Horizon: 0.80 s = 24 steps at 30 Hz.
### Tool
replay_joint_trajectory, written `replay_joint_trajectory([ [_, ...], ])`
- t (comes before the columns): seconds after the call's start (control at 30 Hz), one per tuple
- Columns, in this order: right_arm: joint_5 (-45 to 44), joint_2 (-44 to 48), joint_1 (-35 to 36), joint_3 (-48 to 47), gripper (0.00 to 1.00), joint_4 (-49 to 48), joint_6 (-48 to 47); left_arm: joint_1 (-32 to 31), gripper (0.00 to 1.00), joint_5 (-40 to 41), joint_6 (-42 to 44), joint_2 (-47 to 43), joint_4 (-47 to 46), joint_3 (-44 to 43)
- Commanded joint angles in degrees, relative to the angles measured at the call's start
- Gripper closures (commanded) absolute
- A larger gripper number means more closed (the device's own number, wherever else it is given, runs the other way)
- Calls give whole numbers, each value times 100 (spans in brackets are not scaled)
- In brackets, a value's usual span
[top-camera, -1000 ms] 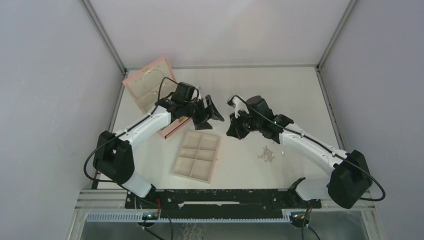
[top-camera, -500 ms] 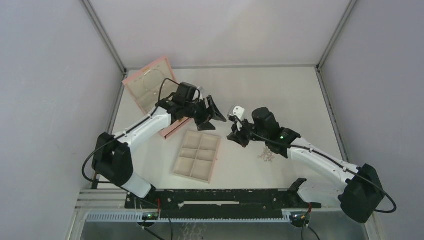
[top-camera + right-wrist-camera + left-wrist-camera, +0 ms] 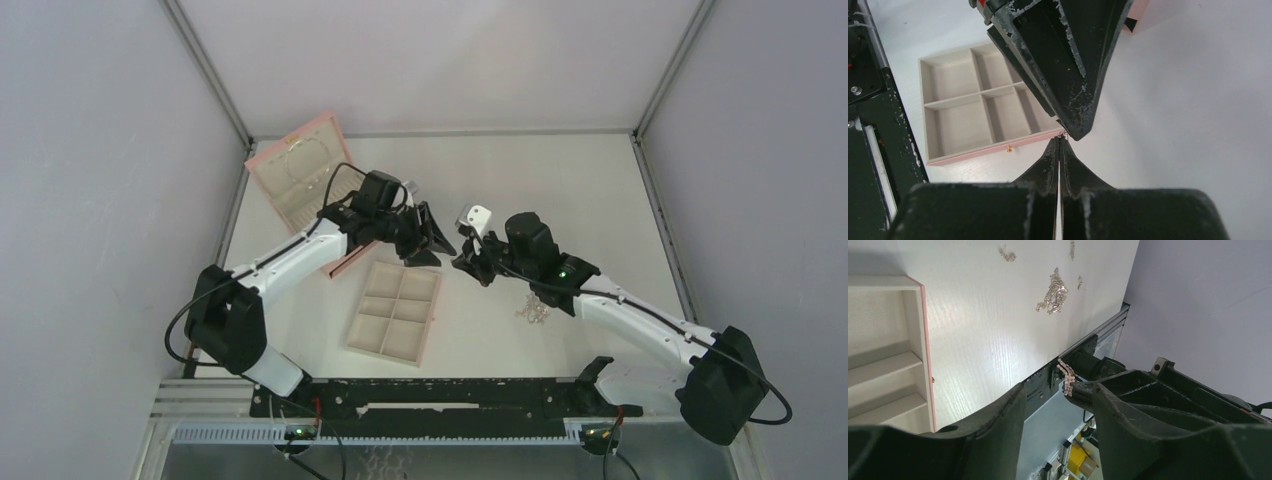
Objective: Organize the mixed jewelry
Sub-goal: Pick up the jewelry from the center of the board.
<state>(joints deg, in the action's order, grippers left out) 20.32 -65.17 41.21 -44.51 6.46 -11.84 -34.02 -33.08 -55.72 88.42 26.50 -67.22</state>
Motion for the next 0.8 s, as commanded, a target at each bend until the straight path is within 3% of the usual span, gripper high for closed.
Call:
replay_joint_trajectory([
  [0.0,-135,19,-15,-75,100,-351,65,-40,49,-147,-112,-198,-258,34],
  [0.17,-110,35,-25,-75,100,-365,59,-43,62,-211,-123,-42,-313,-61],
  [0.77,-72,39,-69,-75,100,-404,115,-101,67,-451,-162,179,-497,-146],
])
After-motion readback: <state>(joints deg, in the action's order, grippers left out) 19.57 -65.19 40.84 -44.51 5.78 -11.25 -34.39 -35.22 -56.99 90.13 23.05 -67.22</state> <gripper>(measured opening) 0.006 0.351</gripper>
